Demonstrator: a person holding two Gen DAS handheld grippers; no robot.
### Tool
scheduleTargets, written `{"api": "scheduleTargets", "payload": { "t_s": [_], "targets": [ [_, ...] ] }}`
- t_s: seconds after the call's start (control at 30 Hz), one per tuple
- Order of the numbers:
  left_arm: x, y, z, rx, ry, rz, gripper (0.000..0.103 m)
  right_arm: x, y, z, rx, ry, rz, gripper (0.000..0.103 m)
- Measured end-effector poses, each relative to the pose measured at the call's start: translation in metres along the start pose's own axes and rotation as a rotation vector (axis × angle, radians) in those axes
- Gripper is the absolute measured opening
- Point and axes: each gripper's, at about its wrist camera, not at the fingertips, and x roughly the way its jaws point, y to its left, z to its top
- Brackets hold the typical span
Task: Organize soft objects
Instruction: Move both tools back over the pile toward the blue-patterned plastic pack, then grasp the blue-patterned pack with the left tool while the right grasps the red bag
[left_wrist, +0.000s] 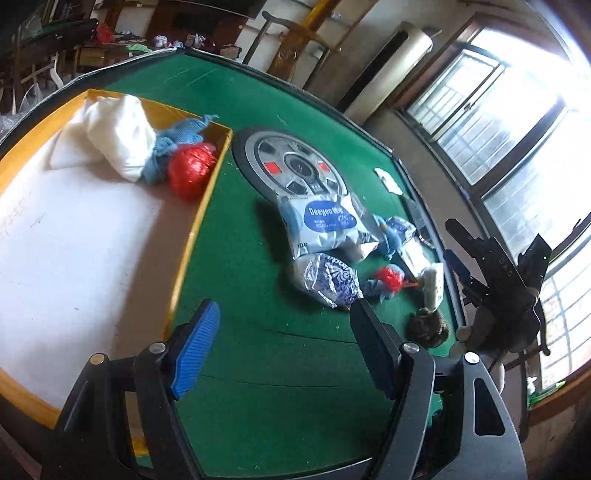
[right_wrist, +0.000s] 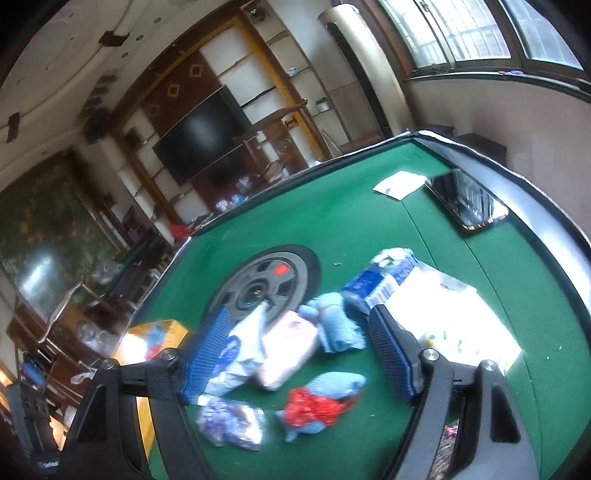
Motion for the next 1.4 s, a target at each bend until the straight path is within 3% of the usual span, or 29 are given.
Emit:
{"api": "scheduleTargets", "payload": {
  "t_s": [0.07, 0.2, 0.4, 0.47, 0.5, 0.6, 0.8, 0.9, 1.0, 1.1, 1.23, 1.33, 1.4],
  "targets": [
    [0.012, -0.011, 0.005, 0.002, 0.012, 0.029, 0.073, -0.001, -0.014, -0.005, -0.002, 0.016, -0.042, 0.073],
    [0.044, -0.026, 0.019, -0.007, 0.0, 0.083, 0.073, -0.017, -0.028, -0.003, 0.019, 0.008, -0.017, 0.073],
    [0.101, -0.065, 0.023, 0.189, 0.016, 0.222, 0.073, -0.021, -0.037, -0.006, 0.017, 0.005, 0.005, 0.073],
    [0.11, -0.073, 0.015, 0.253, 0.046, 0.174, 0.066, -0.019, -0.037, -0.006, 0.017, 0.008, 0.009, 0.073],
    [0.109, -0.076, 0.011, 0.275, 0.056, 0.157, 0.054, -0.019, -0.037, -0.007, 0.014, 0.008, 0.006, 0.073],
    [0.091, -0.083, -0.003, 0.369, 0.102, 0.108, 0.046, -0.017, -0.037, -0.008, 0.011, 0.013, -0.002, 0.073],
    [0.056, -0.083, -0.017, 0.423, 0.151, -0.024, 0.048, -0.015, -0.039, -0.009, 0.028, 0.033, 0.015, 0.073],
    [0.041, -0.087, -0.018, 0.498, 0.108, -0.056, 0.062, -0.015, -0.04, -0.009, 0.029, 0.031, 0.012, 0.074],
    [0.045, -0.103, -0.021, 0.657, 0.117, -0.057, 0.073, -0.014, -0.042, -0.009, 0.038, 0.041, 0.004, 0.074],
    [0.066, -0.12, -0.03, 0.831, 0.19, -0.065, 0.073, -0.014, -0.043, -0.008, 0.04, 0.044, -0.007, 0.074],
    [0.097, -0.122, -0.044, 0.892, 0.329, -0.067, 0.073, -0.014, -0.045, -0.007, 0.039, 0.045, -0.021, 0.074],
    [0.09, -0.129, -0.057, 0.927, 0.302, -0.015, 0.067, -0.012, -0.046, -0.007, 0.041, 0.052, -0.027, 0.074],
    [0.084, -0.132, -0.062, 0.91, 0.296, -0.019, 0.067, -0.011, -0.046, -0.006, 0.042, 0.059, -0.023, 0.074]
  ]
}}
